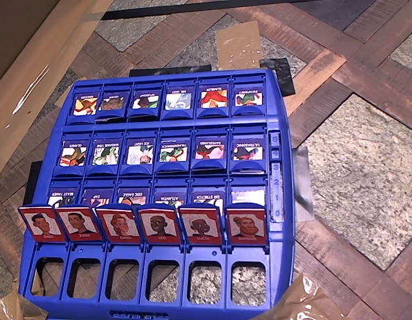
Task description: Flip A3.
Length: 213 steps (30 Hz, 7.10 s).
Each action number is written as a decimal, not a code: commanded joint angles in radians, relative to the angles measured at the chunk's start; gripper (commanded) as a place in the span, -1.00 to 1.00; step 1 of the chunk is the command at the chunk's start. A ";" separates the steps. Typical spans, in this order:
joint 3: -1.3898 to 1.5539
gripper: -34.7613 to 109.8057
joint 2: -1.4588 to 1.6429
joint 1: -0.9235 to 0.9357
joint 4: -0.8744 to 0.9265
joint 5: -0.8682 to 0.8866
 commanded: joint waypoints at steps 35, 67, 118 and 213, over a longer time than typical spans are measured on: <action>0.002 -0.52 0.002 0.008 -0.003 -0.008; 0.002 -0.52 0.002 0.006 -0.003 -0.008; -0.578 -0.52 -0.606 0.106 1.397 -0.014; -1.000 -0.52 -1.229 0.170 3.062 -0.169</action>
